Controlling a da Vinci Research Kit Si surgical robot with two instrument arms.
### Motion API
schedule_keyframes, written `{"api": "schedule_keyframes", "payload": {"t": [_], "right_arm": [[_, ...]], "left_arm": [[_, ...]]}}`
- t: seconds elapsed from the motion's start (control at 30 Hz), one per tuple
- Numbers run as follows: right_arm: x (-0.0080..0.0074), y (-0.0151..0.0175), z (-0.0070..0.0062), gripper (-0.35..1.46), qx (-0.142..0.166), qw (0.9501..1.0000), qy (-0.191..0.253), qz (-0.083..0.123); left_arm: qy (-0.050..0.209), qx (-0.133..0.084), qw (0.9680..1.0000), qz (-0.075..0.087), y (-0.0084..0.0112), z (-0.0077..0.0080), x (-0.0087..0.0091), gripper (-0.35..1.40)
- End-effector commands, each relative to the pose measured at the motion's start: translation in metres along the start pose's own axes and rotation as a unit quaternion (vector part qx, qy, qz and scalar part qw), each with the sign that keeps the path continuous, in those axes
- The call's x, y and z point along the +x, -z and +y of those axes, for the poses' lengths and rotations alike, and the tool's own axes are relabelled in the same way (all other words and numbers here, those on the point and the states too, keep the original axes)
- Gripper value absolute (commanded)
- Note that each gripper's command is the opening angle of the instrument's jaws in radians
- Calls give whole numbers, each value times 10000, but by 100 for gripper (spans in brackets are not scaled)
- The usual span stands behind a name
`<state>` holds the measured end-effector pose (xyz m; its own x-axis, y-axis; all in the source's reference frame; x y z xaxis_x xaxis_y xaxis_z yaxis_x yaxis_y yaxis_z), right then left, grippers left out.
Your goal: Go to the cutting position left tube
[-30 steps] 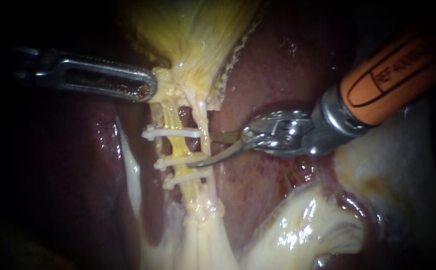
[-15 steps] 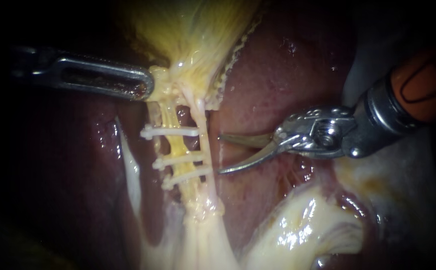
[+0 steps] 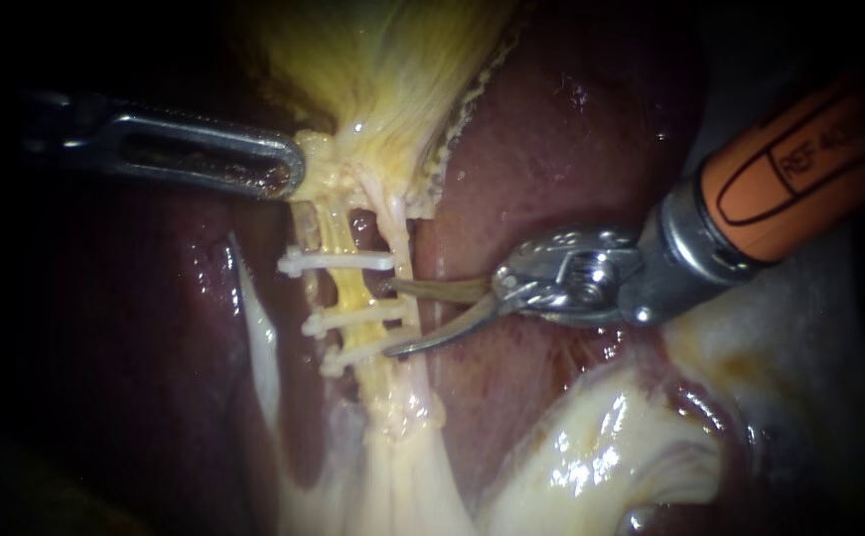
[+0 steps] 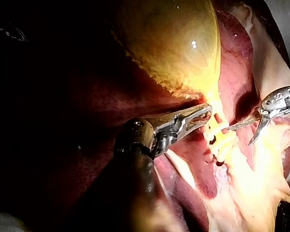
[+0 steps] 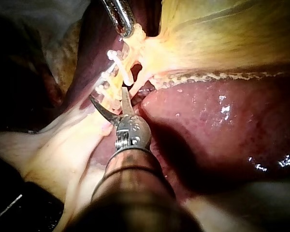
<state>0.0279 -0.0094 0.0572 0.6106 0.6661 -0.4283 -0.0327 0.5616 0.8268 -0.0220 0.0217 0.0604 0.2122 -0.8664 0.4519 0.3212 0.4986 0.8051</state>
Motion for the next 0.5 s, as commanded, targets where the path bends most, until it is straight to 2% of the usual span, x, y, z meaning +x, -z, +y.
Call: {"api": "schedule_keyframes", "payload": {"t": [0.03, 0.23, 0.4, 0.5], "right_arm": [[-1, -2, 2, 119, 4, 10000, -25, -7], [-3, -11, 16, 119, 23, 10000, -80, -39], [2, -16, 29, 119, -8, 9999, -125, -39], [7, -21, 34, 119, 37, 9999, -130, 37]], "left_arm": [[1, -3, 10000, -2, 0, 0, 0, -35], [1, -3, 10000, -2, 0, 0, 0, -35], [1, -4, 10000, -2, 0, 0, 0, -35], [2, -5, 10000, -3, -1, 0, 0, -35]]}}
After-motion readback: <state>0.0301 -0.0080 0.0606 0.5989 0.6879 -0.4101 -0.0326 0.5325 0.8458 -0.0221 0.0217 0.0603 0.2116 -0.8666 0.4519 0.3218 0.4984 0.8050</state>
